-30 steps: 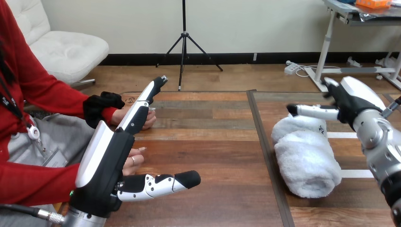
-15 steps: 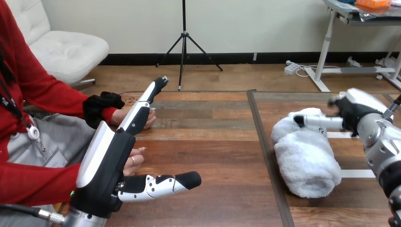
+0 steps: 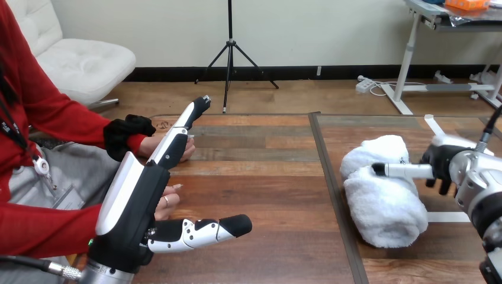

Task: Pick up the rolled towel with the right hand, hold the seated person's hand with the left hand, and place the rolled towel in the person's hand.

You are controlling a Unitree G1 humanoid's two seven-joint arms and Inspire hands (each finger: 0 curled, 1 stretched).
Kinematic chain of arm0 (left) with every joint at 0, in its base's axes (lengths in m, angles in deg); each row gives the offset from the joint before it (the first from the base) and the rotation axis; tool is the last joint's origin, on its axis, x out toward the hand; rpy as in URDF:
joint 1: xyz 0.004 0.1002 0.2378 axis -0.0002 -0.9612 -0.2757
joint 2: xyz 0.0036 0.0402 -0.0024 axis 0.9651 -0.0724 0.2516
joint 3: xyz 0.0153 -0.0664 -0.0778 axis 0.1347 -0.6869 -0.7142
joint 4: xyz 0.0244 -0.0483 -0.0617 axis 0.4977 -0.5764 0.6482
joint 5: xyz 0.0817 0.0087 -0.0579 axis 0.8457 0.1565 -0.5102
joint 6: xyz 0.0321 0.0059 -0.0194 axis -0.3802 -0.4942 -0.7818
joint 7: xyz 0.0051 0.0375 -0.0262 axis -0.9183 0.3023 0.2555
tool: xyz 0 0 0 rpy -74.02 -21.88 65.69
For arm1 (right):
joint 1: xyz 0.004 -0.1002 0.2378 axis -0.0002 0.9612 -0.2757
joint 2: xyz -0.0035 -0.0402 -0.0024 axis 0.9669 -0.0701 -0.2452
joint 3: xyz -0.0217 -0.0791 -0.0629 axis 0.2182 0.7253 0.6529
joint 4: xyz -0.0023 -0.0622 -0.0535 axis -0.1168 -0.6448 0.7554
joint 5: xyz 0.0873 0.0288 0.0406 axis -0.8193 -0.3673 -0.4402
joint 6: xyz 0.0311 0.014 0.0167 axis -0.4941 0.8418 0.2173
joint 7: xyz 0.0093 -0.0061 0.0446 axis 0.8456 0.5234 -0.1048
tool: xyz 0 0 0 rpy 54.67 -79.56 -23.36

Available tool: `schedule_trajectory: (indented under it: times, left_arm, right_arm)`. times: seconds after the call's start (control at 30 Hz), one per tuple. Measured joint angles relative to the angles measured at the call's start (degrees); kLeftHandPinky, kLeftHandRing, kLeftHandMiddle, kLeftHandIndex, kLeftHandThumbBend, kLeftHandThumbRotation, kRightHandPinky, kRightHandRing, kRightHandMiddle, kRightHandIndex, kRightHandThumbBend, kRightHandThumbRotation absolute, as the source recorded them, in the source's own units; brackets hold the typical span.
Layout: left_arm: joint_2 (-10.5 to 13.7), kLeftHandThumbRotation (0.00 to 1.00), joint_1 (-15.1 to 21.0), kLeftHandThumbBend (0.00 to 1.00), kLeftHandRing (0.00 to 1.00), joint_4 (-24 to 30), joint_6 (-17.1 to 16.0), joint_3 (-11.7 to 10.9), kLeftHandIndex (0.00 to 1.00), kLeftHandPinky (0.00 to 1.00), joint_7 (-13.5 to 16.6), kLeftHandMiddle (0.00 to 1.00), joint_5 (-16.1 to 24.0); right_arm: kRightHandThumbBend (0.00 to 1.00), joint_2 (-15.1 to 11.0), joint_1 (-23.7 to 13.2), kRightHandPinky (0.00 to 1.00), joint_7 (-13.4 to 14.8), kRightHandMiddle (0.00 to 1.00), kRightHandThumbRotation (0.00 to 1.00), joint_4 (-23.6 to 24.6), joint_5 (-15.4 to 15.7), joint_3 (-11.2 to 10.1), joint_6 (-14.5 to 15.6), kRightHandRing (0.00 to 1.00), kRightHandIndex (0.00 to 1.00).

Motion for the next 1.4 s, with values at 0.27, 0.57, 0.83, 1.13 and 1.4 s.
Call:
schedule_trajectory:
  times: [0.27,0.57,0.83,1.13,1.4]
  left_arm:
    - [-0.07,0.58,-0.12,1.00,0.95,0.00,-0.01,0.25,0.97,0.95,-0.02,0.96,-0.03]
    - [-0.15,0.57,-0.13,1.00,0.96,0.01,-0.20,0.99,0.97,0.96,-0.07,0.95,-1.08]
    - [-0.28,0.58,-0.18,1.00,0.96,0.02,-0.22,1.81,0.96,0.96,-0.06,0.95,-1.10]
    - [-0.45,0.58,-0.52,1.00,0.96,0.03,-0.23,1.98,0.97,0.97,-0.04,0.96,-1.09]
    - [-0.66,0.59,-1.23,1.00,0.96,0.06,-0.23,2.02,0.97,0.96,0.05,0.96,-0.89]
  right_arm:
    - [1.00,0.05,-3.17,0.96,-6.83,0.99,1.00,-2.06,2.66,3.74,-2.03,0.99,0.98]
    - [1.00,1.49,-7.10,0.93,-11.37,1.00,1.00,-3.71,5.39,7.80,-3.14,0.99,0.98]
    - [1.00,3.66,-9.09,0.85,-12.78,1.00,1.00,-4.14,6.05,9.57,-3.26,0.99,0.97]
    - [0.99,5.76,-9.38,0.85,-12.36,1.00,1.00,-4.16,6.07,10.69,-4.73,1.00,1.00]
    - [1.00,7.67,-9.42,0.90,-11.59,1.00,1.00,-4.22,5.92,11.31,-4.02,1.00,1.00]
